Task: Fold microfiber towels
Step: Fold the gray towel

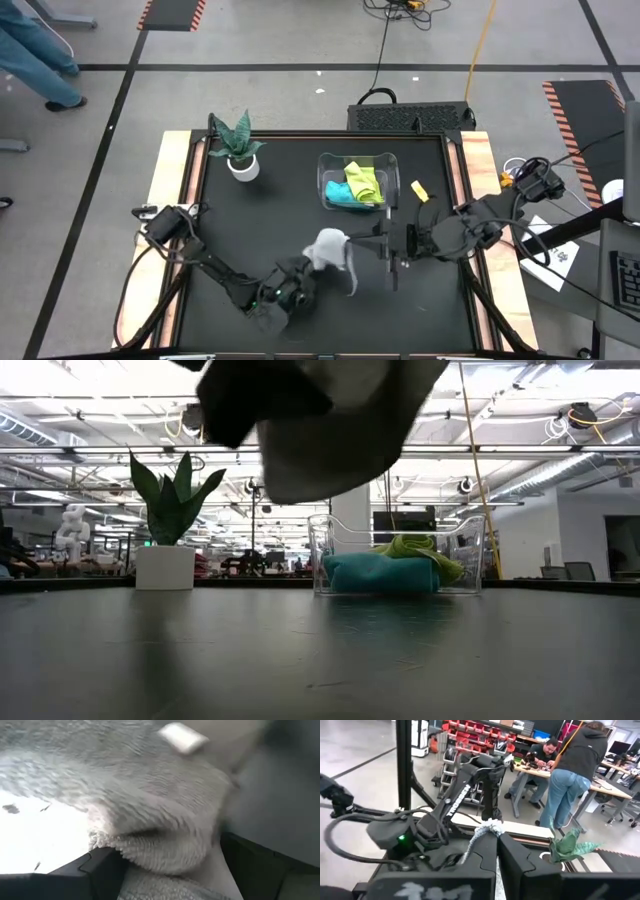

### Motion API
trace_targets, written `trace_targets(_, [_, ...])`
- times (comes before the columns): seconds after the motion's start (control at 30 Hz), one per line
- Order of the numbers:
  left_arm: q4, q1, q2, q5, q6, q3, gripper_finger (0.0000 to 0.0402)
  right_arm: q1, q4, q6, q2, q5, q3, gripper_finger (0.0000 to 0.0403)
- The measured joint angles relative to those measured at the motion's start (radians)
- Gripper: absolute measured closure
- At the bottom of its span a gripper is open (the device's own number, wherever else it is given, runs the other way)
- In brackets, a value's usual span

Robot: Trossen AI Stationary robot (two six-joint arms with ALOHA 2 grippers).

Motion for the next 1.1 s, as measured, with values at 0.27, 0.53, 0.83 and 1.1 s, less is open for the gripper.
trace_targets(0.27, [-0.018,0.013,-0.027,-0.14,0.014,0.01,0.0104,0.031,-0.026,0.006,0.008,0.001,0.0,0.0403])
trace_targets(0.53, [-0.199,0.007,-0.082,-0.162,-0.047,0.009,0.0224,0.053,-0.038,0.029,0.007,0.002,0.0,0.0403])
trace_targets(0.83, [-0.235,-0.046,-0.164,-0.164,-0.026,0.009,0.0384,0.066,-0.155,0.087,0.007,0.006,0.0,0.0403])
trace_targets(1.1, [-0.34,-0.111,-0.302,-0.163,-0.081,0.002,0.0395,0.066,-0.21,0.17,0.007,0.057,-0.078,0.0403])
